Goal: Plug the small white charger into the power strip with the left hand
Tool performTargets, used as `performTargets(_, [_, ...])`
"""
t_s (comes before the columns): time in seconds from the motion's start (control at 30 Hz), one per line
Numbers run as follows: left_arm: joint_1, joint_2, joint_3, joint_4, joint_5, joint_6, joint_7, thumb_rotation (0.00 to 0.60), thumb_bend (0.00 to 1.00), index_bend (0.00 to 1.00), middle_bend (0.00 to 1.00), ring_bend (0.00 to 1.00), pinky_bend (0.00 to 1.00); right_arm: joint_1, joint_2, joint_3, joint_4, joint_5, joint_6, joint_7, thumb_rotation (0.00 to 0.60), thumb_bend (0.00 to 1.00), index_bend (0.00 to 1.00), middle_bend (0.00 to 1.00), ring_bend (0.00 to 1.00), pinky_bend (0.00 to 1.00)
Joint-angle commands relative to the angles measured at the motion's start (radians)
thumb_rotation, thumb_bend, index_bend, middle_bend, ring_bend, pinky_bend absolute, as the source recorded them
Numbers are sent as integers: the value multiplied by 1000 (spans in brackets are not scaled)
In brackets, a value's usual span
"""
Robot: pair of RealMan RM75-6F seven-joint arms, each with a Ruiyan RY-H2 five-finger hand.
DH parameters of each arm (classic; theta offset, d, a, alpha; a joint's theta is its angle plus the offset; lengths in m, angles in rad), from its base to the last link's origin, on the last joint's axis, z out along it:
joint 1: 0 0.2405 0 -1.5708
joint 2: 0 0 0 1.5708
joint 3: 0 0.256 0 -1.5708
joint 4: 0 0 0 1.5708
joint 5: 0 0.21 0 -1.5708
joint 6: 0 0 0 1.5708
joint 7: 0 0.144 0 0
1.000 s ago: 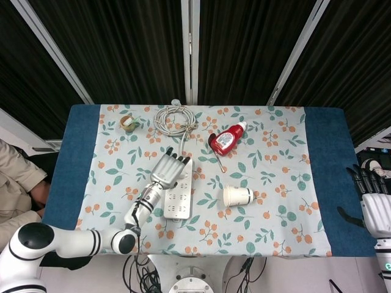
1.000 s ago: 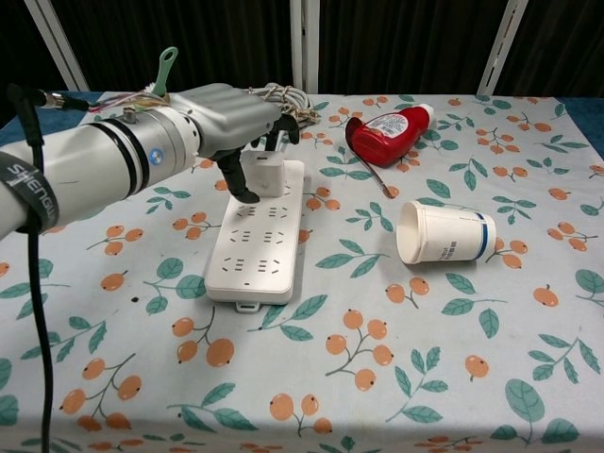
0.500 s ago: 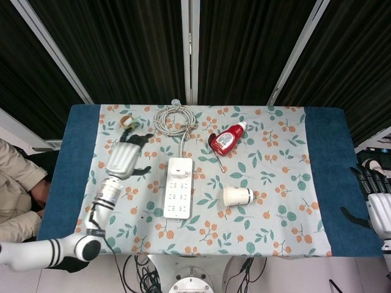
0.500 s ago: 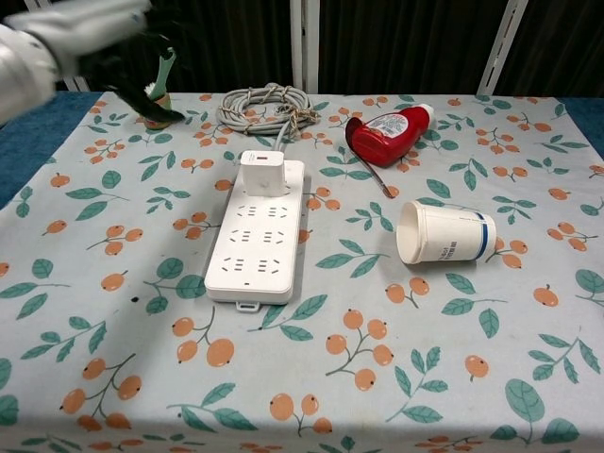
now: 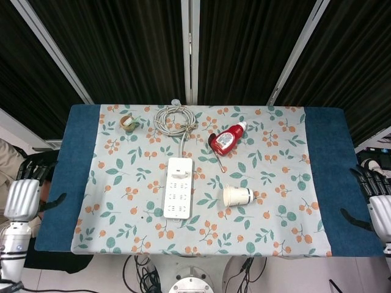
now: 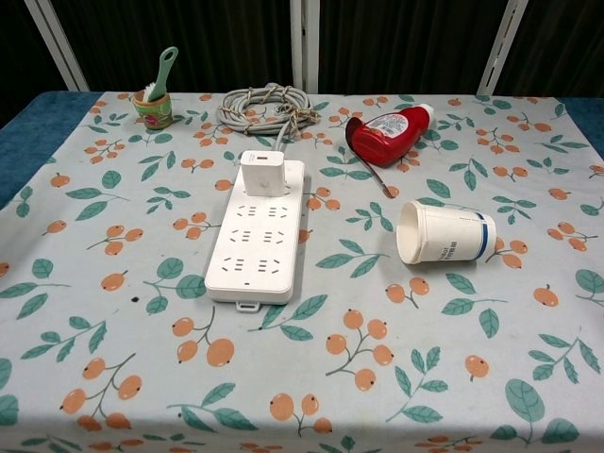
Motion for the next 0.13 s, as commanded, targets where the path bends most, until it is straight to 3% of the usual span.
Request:
performTargets(0.03, [51, 12, 30, -21, 35, 35, 14, 600, 166, 199, 206, 69, 0, -5, -10, -5, -3, -7, 5, -14, 600, 147, 0, 5, 0, 0])
performTargets(0.13, [84, 12, 36, -44, 48, 56, 32, 600, 165, 196, 194, 69, 0, -4, -14, -10, -9, -16, 6, -27, 600, 147, 0, 5, 0, 0])
